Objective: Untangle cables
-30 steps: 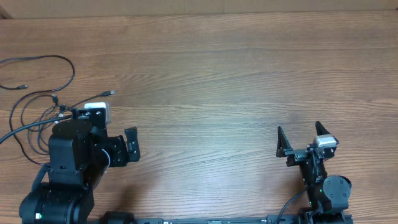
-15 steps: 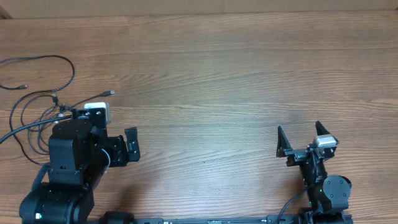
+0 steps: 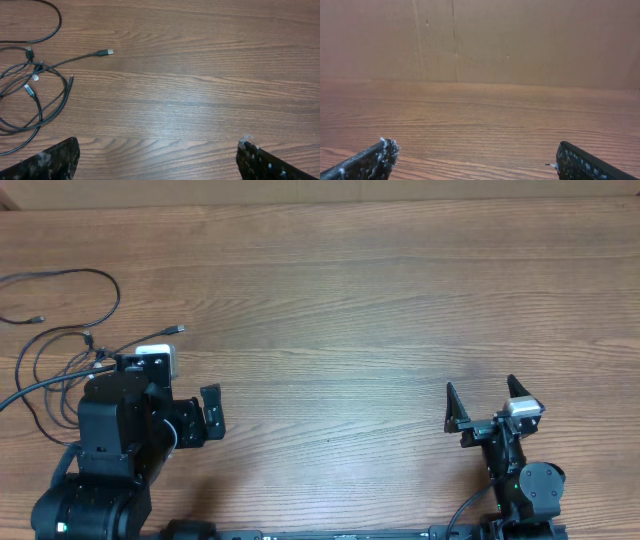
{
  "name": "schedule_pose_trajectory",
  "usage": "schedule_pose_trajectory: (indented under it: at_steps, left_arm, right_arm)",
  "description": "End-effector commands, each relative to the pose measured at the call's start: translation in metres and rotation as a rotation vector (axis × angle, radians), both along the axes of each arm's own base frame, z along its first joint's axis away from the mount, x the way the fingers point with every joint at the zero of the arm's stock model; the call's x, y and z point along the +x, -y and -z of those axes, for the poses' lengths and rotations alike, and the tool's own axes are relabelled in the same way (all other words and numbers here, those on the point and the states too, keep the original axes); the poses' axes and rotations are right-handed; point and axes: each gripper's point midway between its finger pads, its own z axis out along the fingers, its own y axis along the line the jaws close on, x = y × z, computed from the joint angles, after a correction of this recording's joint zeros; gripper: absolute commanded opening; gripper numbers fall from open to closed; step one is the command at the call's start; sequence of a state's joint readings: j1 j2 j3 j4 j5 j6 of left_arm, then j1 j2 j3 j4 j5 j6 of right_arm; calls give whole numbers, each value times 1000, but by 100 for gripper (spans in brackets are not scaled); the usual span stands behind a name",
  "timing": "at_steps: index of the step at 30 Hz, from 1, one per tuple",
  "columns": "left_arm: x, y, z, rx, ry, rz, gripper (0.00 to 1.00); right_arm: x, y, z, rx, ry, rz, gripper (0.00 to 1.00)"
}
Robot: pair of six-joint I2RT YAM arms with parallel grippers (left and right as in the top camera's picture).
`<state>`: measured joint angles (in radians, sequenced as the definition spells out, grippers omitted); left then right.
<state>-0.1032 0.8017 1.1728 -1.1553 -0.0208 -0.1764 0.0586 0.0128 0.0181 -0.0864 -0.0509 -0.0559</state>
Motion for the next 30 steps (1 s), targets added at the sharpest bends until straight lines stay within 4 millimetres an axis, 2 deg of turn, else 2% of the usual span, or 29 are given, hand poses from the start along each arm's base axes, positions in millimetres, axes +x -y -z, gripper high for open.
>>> schedule_pose_trajectory:
  at_steps: [1, 25, 27, 30]
  left_arm:
    - [0, -2, 2, 7, -6, -9, 100]
    - [0, -2, 3, 7, -6, -9, 100]
    - [-2, -2, 5, 7, -8, -9, 99]
    - [-16, 5, 21, -26, -44, 23, 99]
  right_arm:
    - [0, 3, 1, -5, 6, 12, 100]
    - [0, 3, 1, -4, 6, 12, 100]
    - [0, 3, 2, -5, 5, 12, 100]
    - [0, 3, 1, -5, 6, 12, 100]
